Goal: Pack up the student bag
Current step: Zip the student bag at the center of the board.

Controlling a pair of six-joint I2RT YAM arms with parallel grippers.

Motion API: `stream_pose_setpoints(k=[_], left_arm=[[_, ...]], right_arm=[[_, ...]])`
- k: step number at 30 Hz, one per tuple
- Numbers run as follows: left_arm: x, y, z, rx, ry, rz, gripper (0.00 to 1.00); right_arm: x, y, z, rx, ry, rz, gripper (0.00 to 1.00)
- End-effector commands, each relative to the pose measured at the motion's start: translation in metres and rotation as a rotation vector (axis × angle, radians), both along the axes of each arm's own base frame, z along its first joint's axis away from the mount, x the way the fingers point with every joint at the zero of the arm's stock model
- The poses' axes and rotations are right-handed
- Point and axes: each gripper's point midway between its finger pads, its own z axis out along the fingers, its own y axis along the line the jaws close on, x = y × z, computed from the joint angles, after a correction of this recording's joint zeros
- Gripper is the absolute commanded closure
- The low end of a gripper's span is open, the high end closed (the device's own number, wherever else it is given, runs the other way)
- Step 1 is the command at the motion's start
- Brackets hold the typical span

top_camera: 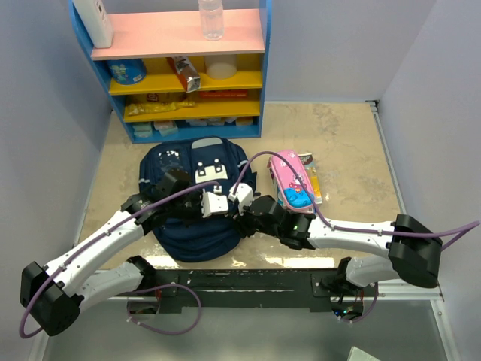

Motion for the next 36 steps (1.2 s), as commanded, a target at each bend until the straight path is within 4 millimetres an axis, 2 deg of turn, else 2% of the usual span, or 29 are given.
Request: stream_pose_setpoints(k=[1, 3, 6, 8, 13, 20, 29, 36], left_arm=[[0.014, -0.021, 0.047, -0.123, -0.094, -0.020, 1.00], [0.015, -0.021, 0.047, -0.121, -0.098, -0.021, 1.00], [0.016, -0.021, 0.048, -0.119, -0.099, -0.021, 1.00], [0.016, -0.022, 0.049, -0.123, -0.099, -0.022, 1.00], [0.012, -0.022, 0.047, -0.123, -0.090, -0.040, 1.00], [0.009, -0.017, 0.041, -0.099, -0.097, -0.054, 1.00], [0.007, -0.015, 0.038, -0.080, -0.107, -0.076, 1.00], [-0.013, -0.014, 0.029, -0.062, -0.061, -0.181, 1.00]], right_arm=[[0.001, 0.011, 0.007, 0.064, -0.004, 0.001, 0.73], [0.002, 0.011, 0.003, 0.060, 0.003, -0.009, 0.79], [0.004, 0.011, 0.002, 0.056, 0.003, -0.021, 0.96], [0.005, 0.009, 0.003, 0.055, -0.004, -0.032, 1.00], [0.015, -0.006, 0.004, 0.055, -0.012, -0.094, 1.00], [0.044, -0.041, 0.003, 0.028, 0.003, -0.218, 1.00], [0.057, -0.053, 0.003, -0.002, 0.018, -0.271, 1.00], [0.077, -0.049, 0.004, -0.020, 0.011, -0.267, 1.00]])
